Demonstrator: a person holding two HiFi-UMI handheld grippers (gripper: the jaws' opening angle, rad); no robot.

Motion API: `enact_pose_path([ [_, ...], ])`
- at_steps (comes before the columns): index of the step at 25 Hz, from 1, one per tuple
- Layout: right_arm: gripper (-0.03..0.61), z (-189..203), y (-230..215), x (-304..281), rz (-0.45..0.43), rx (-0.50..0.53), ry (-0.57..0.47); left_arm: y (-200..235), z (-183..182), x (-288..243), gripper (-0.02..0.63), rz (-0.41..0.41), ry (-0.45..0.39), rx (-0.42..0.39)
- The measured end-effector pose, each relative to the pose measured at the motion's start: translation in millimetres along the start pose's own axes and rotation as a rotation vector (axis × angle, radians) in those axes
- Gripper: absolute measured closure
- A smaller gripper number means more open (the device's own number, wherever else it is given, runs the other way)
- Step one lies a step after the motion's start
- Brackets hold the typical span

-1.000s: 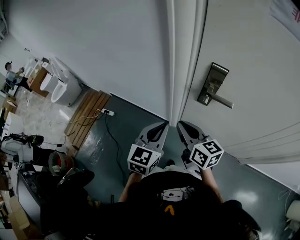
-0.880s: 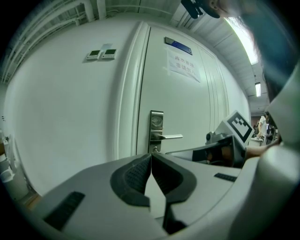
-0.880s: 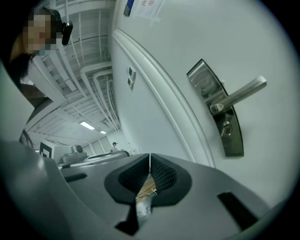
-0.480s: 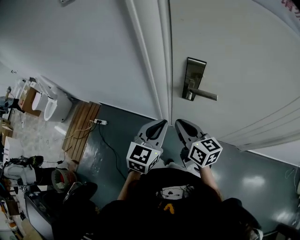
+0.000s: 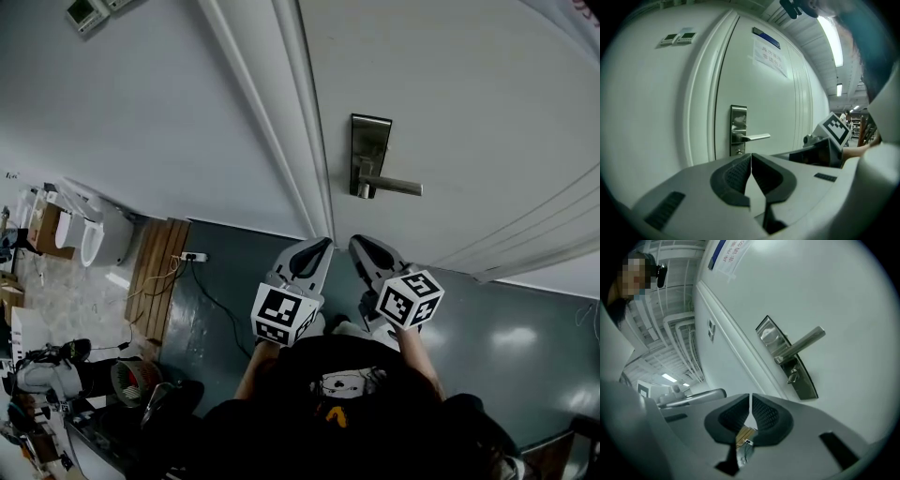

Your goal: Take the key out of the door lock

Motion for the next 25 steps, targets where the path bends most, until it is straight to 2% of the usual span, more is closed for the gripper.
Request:
enact_pose_path([
  [5,0.569,-4.6,-3.0,-5.1,0.054,-0.036,-0.035,12.8,-3.7,-1.5,0.604,0.047,0.000,-0.008],
  [18,0.568,-10.8,-32.1,-17.7,0.254,-0.122,-0.136,33.8,-11.0,-20.2,0.604,0.240,-0.012,-0.048],
  [25,0.568,-13.1,-42.3,-27.1,0.316,-0.165,-0.190,44.6,-9.7,-18.9,0.604,0.315,-0.015,-0.067],
])
Point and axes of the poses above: the fingertips, and each gripper's own axes: x backward along the fingers, y to its left, z out of its underside, the point moved 2 cm from there along x, backward along the fingers, and after that the axes turned 1 degree about y, right-handed, at the moved point
